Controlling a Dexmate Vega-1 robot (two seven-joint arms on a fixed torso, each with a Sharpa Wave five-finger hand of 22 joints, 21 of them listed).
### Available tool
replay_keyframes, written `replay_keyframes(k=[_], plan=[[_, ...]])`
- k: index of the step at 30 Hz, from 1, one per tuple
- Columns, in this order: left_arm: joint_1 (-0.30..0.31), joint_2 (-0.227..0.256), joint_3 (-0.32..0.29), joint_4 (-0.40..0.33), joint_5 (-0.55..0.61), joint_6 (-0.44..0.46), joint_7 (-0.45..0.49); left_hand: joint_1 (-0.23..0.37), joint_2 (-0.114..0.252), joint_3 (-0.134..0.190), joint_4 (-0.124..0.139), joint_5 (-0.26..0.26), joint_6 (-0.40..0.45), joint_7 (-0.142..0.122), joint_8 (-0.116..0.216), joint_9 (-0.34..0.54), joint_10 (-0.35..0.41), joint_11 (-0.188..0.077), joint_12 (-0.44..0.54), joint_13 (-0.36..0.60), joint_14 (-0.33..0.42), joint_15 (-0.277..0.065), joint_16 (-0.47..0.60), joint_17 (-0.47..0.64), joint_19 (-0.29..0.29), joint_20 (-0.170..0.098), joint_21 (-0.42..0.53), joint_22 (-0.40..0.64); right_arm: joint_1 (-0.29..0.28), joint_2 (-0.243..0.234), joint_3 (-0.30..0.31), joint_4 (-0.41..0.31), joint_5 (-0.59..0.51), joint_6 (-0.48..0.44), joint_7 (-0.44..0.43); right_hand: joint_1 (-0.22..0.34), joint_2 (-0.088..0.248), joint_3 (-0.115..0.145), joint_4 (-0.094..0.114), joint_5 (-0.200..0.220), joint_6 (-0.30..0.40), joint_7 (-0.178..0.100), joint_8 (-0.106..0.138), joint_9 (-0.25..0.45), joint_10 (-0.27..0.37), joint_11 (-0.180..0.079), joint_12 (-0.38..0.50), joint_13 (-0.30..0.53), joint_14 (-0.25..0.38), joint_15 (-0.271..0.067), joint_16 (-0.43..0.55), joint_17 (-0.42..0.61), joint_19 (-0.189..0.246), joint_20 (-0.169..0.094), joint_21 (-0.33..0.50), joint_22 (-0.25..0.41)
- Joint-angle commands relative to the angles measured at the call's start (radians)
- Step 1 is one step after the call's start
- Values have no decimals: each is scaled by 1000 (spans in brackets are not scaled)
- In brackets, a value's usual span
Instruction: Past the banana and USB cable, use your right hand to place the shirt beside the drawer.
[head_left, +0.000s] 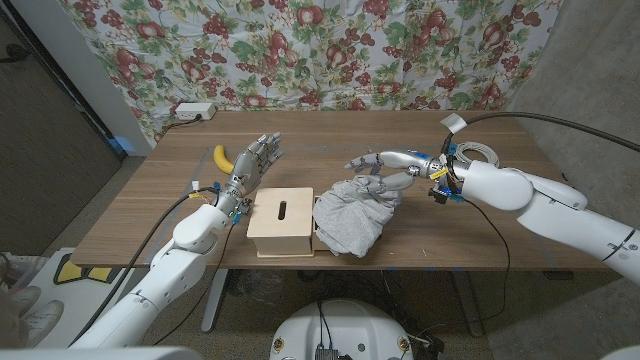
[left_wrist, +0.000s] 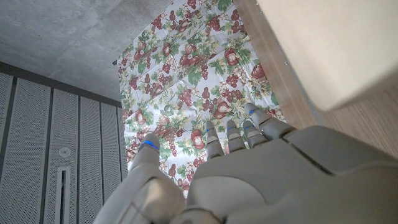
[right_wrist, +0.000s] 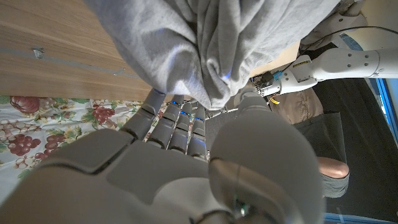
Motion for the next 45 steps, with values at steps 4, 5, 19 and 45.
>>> replay_keyframes(k=[4,5,19,45], plan=[[-3,-4,2,5,2,-10,0,0,8,-4,-3,-1,7,0,1,3,-5,-5,3,3,0,-60,0,6,-2,-47,0,4,-30,-11,35,-24,-2,5,-43,-16,2,3,6,-1,8,10,10,-1,8,-1,-5,-3,-1,-7,3,-2,4,-2,-12,5],[-2,-4,2,5,2,-11,0,0,8,-4,-3,-1,8,0,1,3,-6,-5,3,3,0,-60,1,6,-2,-47,0,4,-33,-11,37,-25,-4,6,-47,-16,3,4,6,-1,8,11,10,-1,8,0,-5,-3,-1,-7,3,-2,4,-2,-13,5],[-25,-14,12,30,9,-22,-2,0,8,-5,-3,-2,9,0,1,3,-4,-5,3,3,0,-59,1,6,-2,-46,0,4,-49,-7,61,-31,-17,0,-88,-31,13,9,8,1,20,11,15,-6,29,3,-1,-9,35,-34,16,-13,-4,8,-36,5],[-92,-31,17,80,5,13,-35,1,9,-6,-4,-2,21,1,5,3,-4,-6,3,3,-1,-59,1,6,-2,-46,1,3,-13,45,70,3,-20,-13,-151,-157,60,-11,67,-17,47,8,20,-14,60,0,2,-18,17,-19,17,-21,-71,55,-107,8]])
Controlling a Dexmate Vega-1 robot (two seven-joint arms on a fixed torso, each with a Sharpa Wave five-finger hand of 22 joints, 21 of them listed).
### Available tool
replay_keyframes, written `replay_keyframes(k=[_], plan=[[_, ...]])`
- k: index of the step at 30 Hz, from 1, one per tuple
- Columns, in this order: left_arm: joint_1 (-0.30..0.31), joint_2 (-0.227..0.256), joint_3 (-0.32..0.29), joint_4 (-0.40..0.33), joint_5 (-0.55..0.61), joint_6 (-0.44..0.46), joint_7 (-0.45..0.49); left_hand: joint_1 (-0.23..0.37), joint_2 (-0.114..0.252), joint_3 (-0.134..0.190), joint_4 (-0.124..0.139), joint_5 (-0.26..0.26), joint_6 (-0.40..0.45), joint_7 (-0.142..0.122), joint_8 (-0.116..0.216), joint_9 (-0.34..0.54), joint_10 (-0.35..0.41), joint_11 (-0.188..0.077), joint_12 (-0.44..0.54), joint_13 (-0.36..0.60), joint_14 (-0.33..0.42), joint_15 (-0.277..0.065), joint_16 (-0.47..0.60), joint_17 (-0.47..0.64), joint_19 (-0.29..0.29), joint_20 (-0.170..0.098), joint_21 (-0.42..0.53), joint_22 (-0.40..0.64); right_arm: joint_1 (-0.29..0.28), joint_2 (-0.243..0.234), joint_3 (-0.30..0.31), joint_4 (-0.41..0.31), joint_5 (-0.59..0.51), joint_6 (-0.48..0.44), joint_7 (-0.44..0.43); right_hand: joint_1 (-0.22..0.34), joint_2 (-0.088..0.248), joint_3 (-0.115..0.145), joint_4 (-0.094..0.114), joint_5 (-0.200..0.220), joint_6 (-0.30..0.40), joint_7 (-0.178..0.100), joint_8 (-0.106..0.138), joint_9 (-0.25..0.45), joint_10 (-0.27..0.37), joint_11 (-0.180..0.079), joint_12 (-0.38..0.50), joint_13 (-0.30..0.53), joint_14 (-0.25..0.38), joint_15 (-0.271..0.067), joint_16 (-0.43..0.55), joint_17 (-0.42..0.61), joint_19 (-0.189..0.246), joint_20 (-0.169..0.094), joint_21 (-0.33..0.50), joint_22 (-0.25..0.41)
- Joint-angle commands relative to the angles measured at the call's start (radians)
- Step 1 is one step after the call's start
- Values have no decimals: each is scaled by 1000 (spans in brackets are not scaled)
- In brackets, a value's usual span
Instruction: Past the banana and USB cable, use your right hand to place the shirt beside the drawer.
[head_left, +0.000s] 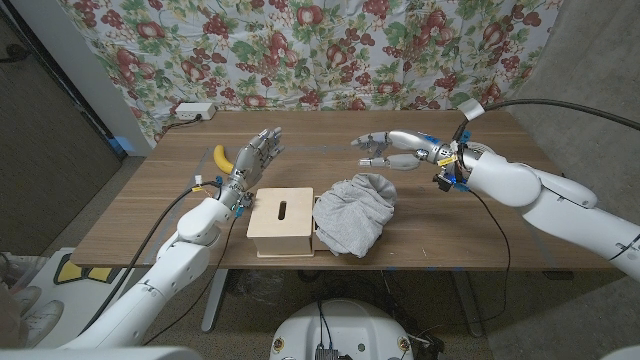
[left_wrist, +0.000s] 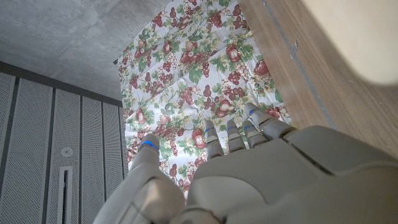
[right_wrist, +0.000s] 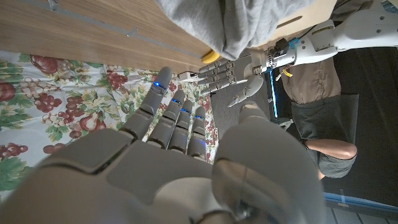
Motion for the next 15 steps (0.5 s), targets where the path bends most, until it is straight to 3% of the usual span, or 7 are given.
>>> replay_keyframes(k=[1,5,8,15], plan=[[-21,-2,-2,9,-6,28,-18,1,9,-3,-1,-2,10,1,5,3,-4,-6,3,3,-1,-59,1,6,-2,-45,1,3,17,29,-2,15,-8,-10,-34,-43,5,-8,15,-12,15,-2,9,-1,11,-5,2,0,-16,-18,3,-1,-35,17,-27,3],[-28,11,-12,15,-13,40,-40,2,9,-3,-1,-2,12,0,5,3,-4,-6,3,3,-1,-58,1,6,-2,-45,1,3,16,37,-2,1,-4,-47,-40,-92,11,-25,36,-18,13,-3,7,-1,5,-3,-2,-2,-30,-8,1,-3,-57,33,-49,4],[-30,23,-22,9,-14,42,-54,2,9,-3,-1,-2,12,1,5,3,-4,-4,3,3,-1,-59,1,6,-2,-45,0,3,23,42,-7,-7,1,-60,-38,-204,25,-63,86,-23,8,-3,2,0,-2,-8,-7,-4,-59,-2,-5,-8,-79,50,-82,5],[-26,27,-36,9,-40,60,-90,2,9,-3,-2,-2,13,2,5,3,-5,-5,3,3,-1,-58,1,6,-2,-46,0,3,42,65,-25,-22,-8,-98,-51,-337,32,-109,112,-17,-8,5,-5,-1,-19,-1,-16,-8,-113,9,-18,-16,-119,70,-129,5]])
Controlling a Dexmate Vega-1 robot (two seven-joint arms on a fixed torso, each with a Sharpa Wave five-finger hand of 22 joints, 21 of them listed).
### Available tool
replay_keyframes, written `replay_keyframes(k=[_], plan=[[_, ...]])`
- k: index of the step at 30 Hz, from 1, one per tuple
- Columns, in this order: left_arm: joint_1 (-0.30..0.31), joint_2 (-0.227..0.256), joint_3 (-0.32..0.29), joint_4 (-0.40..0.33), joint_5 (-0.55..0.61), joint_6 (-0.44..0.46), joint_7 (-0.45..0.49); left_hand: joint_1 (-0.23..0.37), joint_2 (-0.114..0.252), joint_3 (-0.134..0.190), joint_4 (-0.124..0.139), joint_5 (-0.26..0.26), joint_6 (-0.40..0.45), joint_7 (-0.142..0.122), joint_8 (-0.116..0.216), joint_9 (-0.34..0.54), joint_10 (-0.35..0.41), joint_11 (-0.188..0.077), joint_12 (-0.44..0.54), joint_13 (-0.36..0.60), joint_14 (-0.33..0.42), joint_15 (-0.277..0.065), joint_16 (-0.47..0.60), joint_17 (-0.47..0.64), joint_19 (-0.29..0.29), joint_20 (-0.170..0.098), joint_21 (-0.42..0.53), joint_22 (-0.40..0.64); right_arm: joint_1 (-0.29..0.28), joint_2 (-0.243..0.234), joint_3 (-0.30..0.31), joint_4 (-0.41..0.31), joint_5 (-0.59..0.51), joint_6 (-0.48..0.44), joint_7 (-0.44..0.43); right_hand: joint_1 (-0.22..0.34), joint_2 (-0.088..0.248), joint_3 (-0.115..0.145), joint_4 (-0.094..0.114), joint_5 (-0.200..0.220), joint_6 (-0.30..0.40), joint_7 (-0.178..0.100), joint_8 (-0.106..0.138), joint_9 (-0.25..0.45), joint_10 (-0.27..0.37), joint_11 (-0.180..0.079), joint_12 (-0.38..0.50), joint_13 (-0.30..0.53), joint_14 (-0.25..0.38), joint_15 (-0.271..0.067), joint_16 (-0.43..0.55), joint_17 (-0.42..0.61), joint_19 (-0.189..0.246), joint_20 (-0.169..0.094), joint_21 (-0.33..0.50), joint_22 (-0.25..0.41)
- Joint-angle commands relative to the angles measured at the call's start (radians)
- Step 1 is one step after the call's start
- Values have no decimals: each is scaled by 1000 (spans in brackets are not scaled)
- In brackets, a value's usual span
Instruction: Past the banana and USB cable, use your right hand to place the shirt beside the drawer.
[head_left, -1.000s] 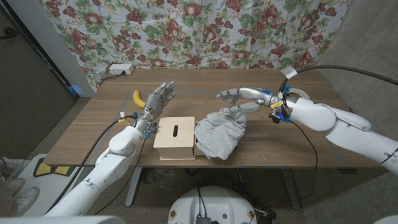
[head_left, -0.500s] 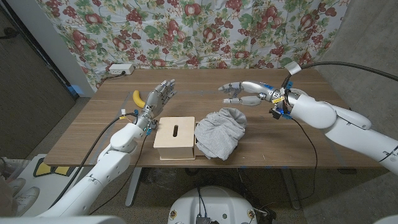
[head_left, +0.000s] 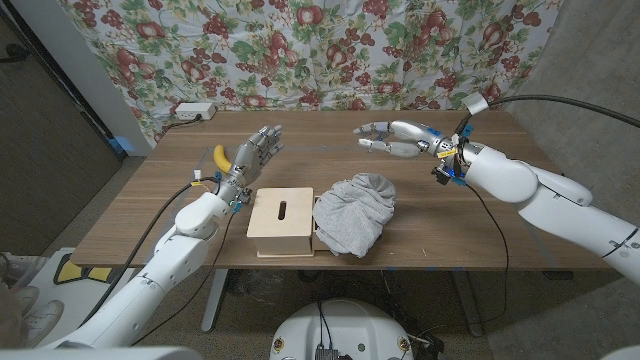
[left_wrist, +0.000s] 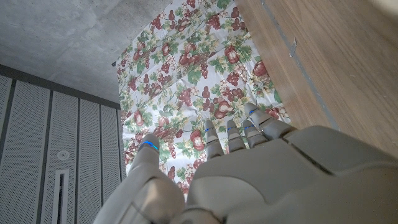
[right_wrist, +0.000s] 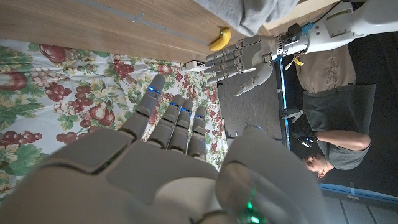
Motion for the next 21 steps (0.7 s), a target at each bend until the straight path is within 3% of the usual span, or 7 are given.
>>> replay_keyframes(k=[1,7,9,10,16,21], plan=[[-7,13,-23,4,-31,31,-59,2,9,-3,-2,-2,9,-2,5,3,-5,-5,3,3,-1,-58,1,6,-2,-46,0,3,27,33,-23,-25,-6,-63,-17,-69,1,-23,11,7,-17,6,-7,0,-19,3,-10,1,-31,4,-9,-3,-16,4,-22,5],[-35,13,-23,35,-30,37,-103,2,9,-4,-2,-2,10,-3,4,2,-5,-5,3,3,-1,-59,1,6,-2,-46,0,3,44,42,-35,-15,-2,-77,-18,-134,-3,-48,11,13,-38,5,-11,-1,-46,9,-20,-1,-66,8,-15,-9,-38,15,-50,5],[-43,11,-23,48,-28,41,-114,2,9,-4,-2,-2,10,-3,4,2,-5,-4,3,3,-2,-60,1,6,-3,-47,0,3,46,44,-39,-14,-5,-81,-23,-189,-3,-66,7,21,-42,5,-9,-2,-50,10,-21,-3,-59,59,-7,-15,-34,15,-69,4],[-45,10,-23,52,-30,45,-119,2,9,-4,-2,-2,10,-3,4,2,-5,-5,3,3,-1,-60,1,6,-3,-47,0,3,48,43,-41,-15,-8,-83,-21,-194,-4,-68,7,22,-50,0,-12,-2,-51,11,-21,-3,-56,62,-6,-16,-35,15,-71,4],[-65,-2,-21,76,-31,64,-144,2,9,-4,-2,-2,11,-3,4,2,-5,-5,3,3,-4,-61,0,6,-4,-47,0,3,52,38,-41,-27,-2,-108,-19,-243,1,-79,-4,36,-89,-17,-15,-4,-85,8,-31,-5,-124,30,-23,-24,-59,40,-110,4],[-87,-21,-15,99,-18,63,-151,2,9,-4,-2,-2,10,-2,3,2,-6,-4,3,3,-5,-59,-1,6,-4,-47,0,3,63,29,-43,-20,11,-113,-2,-250,1,-79,-8,40,-96,-18,-15,-4,-100,14,-35,-5,-139,27,-24,-26,-65,53,-121,4]])
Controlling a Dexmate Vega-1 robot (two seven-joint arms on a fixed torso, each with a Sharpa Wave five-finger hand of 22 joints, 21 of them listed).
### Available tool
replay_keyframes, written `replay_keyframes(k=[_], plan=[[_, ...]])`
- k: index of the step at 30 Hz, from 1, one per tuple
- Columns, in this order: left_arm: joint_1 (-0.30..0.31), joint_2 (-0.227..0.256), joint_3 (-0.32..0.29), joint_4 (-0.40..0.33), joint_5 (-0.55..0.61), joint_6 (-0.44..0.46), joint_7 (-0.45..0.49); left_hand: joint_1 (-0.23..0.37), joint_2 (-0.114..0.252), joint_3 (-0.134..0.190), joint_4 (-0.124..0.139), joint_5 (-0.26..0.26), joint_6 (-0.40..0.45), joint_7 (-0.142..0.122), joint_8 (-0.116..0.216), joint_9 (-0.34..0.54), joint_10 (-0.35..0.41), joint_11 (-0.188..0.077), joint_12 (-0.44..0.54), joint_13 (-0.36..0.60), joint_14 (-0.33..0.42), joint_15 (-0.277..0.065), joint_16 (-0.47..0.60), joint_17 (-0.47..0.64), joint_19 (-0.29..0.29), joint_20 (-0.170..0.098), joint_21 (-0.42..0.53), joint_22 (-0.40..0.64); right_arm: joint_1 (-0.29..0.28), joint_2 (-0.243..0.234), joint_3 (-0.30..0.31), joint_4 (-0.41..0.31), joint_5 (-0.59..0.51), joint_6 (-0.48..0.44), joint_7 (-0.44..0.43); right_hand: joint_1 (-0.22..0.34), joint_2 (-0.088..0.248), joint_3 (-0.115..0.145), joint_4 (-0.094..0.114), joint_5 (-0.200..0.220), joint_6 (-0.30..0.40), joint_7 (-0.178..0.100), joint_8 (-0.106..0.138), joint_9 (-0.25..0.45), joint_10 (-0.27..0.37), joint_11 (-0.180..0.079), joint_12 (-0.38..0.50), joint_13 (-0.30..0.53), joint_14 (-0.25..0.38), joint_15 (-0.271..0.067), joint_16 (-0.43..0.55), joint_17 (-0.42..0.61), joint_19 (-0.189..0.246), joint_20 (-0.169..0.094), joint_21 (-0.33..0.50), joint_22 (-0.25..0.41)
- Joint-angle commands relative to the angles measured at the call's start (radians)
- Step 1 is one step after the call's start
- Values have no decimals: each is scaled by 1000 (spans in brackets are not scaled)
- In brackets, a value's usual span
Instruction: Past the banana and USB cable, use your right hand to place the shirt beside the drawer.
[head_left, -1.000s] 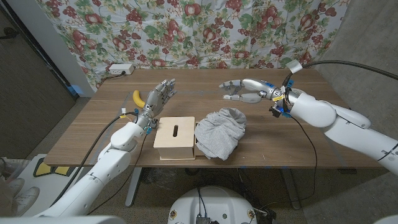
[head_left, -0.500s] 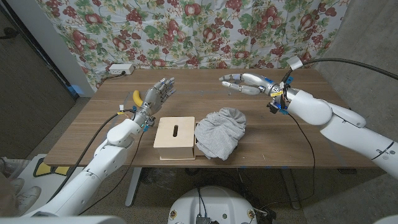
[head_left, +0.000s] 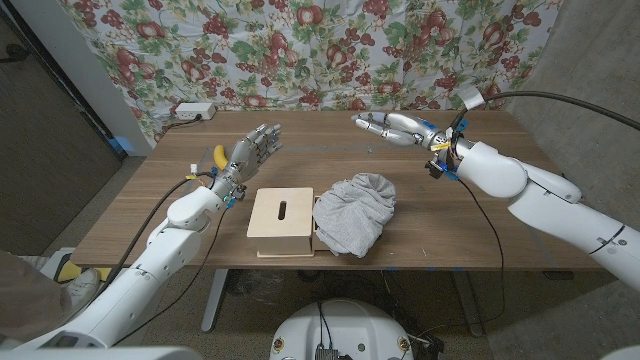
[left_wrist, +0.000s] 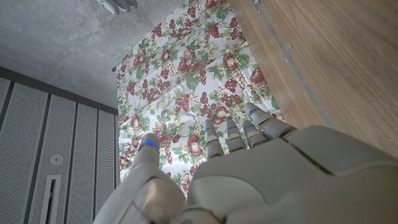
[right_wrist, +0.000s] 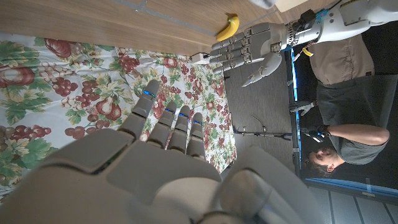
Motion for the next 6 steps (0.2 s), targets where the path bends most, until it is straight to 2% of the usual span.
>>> replay_keyframes(k=[1,6], plan=[[-45,-31,5,51,9,19,-41,-2,5,-1,0,-2,7,2,3,2,-6,-4,3,3,-6,-60,-1,6,-5,-47,0,3,24,-10,-8,1,20,-27,20,-9,-1,-4,-2,8,-9,3,-2,2,-11,1,-3,-1,-13,-2,-2,2,-7,17,-10,4],[-62,-50,14,70,17,22,-50,-2,4,-1,0,-2,8,2,3,2,-5,-4,3,3,-6,-59,-1,6,-5,-47,0,3,28,-24,-3,1,28,-29,29,-12,-1,-4,-4,10,-11,4,-2,2,-16,2,-4,-1,-17,-7,-1,1,-7,19,-14,4]])
